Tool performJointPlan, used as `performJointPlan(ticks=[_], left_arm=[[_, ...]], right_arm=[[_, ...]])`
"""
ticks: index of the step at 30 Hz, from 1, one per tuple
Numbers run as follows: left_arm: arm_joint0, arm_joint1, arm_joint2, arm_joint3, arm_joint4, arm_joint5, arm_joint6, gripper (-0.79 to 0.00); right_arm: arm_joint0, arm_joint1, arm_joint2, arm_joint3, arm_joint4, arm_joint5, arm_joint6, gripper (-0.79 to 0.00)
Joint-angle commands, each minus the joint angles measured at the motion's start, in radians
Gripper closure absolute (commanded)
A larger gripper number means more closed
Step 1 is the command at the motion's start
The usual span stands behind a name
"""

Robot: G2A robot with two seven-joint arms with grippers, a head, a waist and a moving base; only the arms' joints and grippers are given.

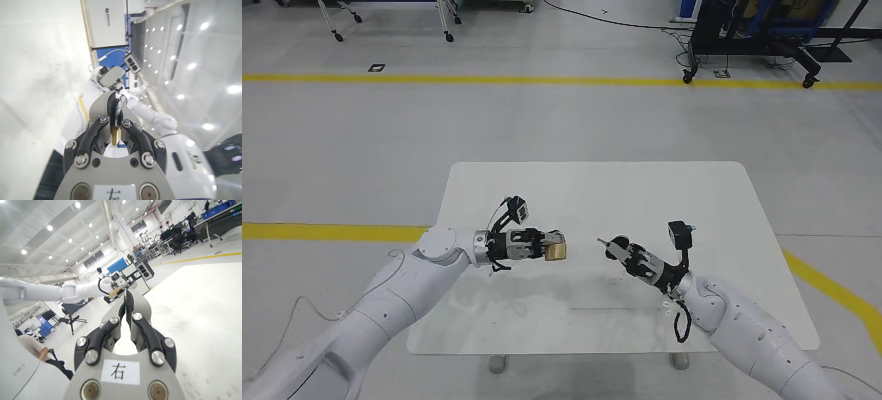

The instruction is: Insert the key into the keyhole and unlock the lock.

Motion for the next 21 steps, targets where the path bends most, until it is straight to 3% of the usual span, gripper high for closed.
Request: performJointPlan(ticks=[1, 3, 18, 21], left_arm=[[-0.023, -0.014, 0.008, 0.043, 0.024, 0.075, 0.032, 0.0], [-0.032, -0.019, 0.017, 0.05, 0.048, 0.101, 0.037, 0.0], [-0.032, -0.019, 0.017, 0.05, 0.048, 0.101, 0.037, 0.0], [-0.056, -0.017, 0.024, 0.045, 0.152, 0.257, 0.173, 0.0]], right_arm=[[-0.017, 0.001, 0.018, -0.005, 0.062, 0.0, -0.018, 0.0], [-0.032, 0.005, 0.03, -0.023, 0.127, 0.0, -0.004, 0.0], [-0.032, 0.004, 0.032, -0.025, 0.125, 0.005, -0.002, 0.0], [-0.043, 0.007, 0.079, -0.054, 0.009, 0.101, -0.015, 0.0]])
